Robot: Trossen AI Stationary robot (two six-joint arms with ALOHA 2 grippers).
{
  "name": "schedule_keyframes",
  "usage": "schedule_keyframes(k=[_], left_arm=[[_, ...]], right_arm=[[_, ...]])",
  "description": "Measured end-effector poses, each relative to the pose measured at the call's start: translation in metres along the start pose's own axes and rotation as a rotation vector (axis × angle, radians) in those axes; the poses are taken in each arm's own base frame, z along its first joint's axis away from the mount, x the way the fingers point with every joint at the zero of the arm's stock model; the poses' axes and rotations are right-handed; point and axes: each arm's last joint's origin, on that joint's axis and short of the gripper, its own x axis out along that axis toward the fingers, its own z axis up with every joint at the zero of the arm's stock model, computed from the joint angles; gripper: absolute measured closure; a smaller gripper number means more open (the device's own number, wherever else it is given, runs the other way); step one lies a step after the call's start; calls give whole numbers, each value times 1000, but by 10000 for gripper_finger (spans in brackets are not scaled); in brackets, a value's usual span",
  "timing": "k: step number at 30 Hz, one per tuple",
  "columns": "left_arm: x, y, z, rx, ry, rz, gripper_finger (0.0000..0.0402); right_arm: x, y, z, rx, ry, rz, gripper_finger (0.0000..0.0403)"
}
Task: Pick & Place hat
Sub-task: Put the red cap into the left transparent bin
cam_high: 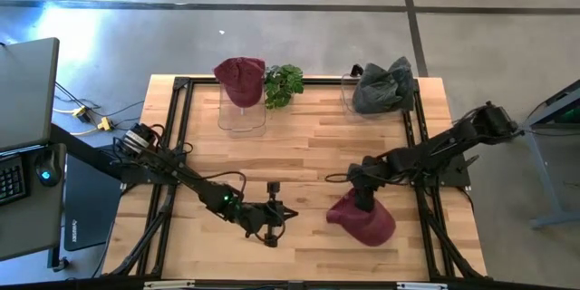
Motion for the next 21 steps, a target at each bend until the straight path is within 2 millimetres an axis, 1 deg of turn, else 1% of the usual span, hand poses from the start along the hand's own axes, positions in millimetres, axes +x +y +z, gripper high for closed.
schedule_keyframes(k=[3,4,5,7,9,11,13,17,19,21], left_arm=[[0,-1,-1,10,8,-35,399],[0,-1,-1,12,12,-40,399],[1,1,-1,10,19,-55,399],[4,4,-2,-21,40,-112,399],[8,10,-1,-47,47,-138,399],[10,15,0,-35,38,-103,399],[8,17,3,25,8,-16,399],[-5,2,11,170,-78,144,401],[-10,-4,12,246,-94,192,399],[-12,-6,14,258,-105,197,390]], right_arm=[[3,5,-3,-31,3,1,370],[3,8,-4,-43,-2,4,386],[3,10,-5,-54,-19,4,393],[1,17,-4,-53,-86,14,387],[-4,25,0,-55,-190,39,384],[-10,34,5,-62,-325,68,395],[-19,43,10,-53,-472,88,399],[-31,54,15,14,-687,89,397],[-34,58,15,27,-752,79,400],[-35,59,15,37,-776,68,397]])
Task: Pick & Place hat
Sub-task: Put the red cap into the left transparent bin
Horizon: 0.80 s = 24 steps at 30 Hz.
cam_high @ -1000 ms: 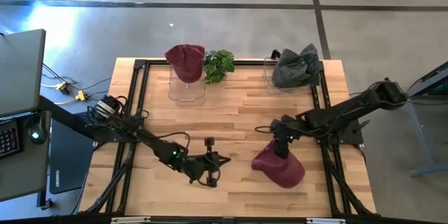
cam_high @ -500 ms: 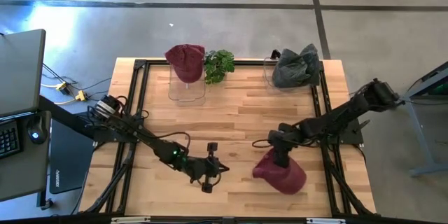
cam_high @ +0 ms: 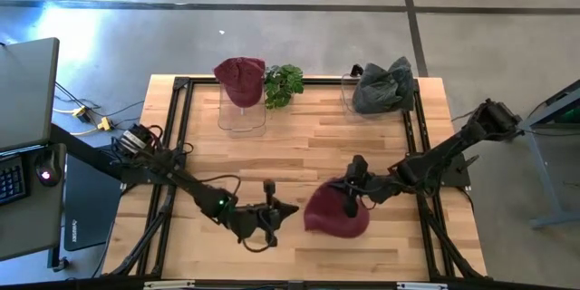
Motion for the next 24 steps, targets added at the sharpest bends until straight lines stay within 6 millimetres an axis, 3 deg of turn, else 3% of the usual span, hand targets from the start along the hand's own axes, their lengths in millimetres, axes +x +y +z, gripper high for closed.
schedule_keyframes(k=[6,10,13,18,24], left_arm=[[13,10,-4,-159,5,-130,295],[34,32,-12,-385,36,-156,211],[55,43,-29,-486,82,-129,168],[67,54,-30,-506,10,-57,154],[77,48,-40,-495,-14,-60,167]], right_arm=[[-1,0,0,-15,-27,-27,400],[-1,1,2,-29,-49,-29,398],[-1,2,3,-45,-59,-19,400],[-1,3,4,-53,-61,-11,398],[-2,4,2,-77,-60,-4,398]])
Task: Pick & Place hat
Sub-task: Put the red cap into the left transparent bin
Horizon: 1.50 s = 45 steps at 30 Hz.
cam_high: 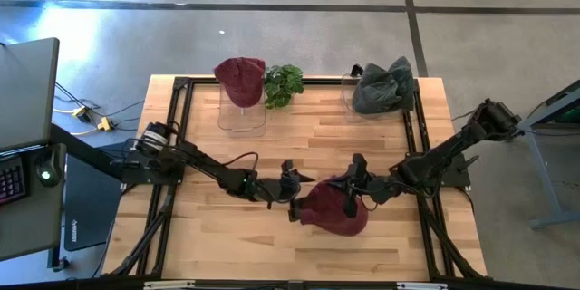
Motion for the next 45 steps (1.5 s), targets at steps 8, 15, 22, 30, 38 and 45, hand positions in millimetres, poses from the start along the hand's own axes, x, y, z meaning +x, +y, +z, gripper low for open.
schedule_keyframes(k=[8,15,22,30,38,45], left_arm=[[6,-5,12,23,9,4,209],[21,-11,19,49,61,17,239],[46,-16,8,58,149,-17,241],[48,-19,14,85,210,-20,292],[47,-26,12,117,233,-163,388],[27,-31,33,123,267,-260,396]], right_arm=[[-4,5,-3,-8,-2,18,400],[-5,6,-3,-7,-15,12,401],[-5,7,-2,-4,-14,24,399],[-5,7,-2,-22,-11,37,397],[-5,9,-3,-72,11,71,391],[-20,11,9,-122,8,204,290]])
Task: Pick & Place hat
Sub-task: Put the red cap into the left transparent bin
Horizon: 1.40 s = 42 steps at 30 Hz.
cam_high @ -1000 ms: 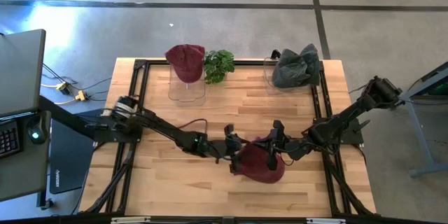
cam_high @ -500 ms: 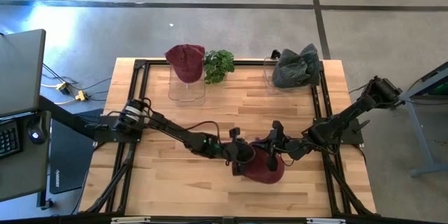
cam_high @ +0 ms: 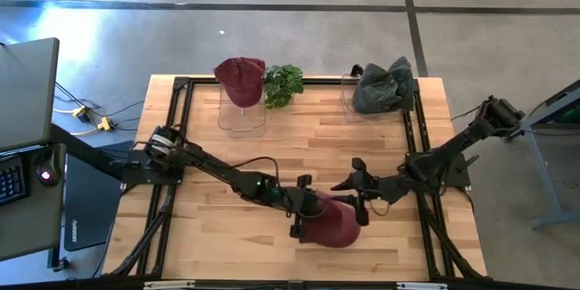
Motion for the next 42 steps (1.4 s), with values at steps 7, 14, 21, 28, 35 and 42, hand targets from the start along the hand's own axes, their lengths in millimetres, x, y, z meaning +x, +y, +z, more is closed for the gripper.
schedule_keyframes(k=[7,14,21,28,35,42], left_arm=[[-31,-10,18,58,4,-15,397],[-72,-6,14,65,-30,-34,398],[-95,19,-10,-41,-121,-83,399],[-94,37,-27,-151,-249,-176,400],[-98,35,-22,-149,-307,-361,391],[-100,31,-23,-83,-277,-561,388]], right_arm=[[-29,30,-8,-238,-40,78,250],[-25,62,-59,-560,6,-1,250],[11,71,-101,-780,61,-30,230],[49,86,-107,-1127,100,-169,163],[62,98,-100,-1179,81,-370,142],[58,108,-81,-993,14,-318,145]])
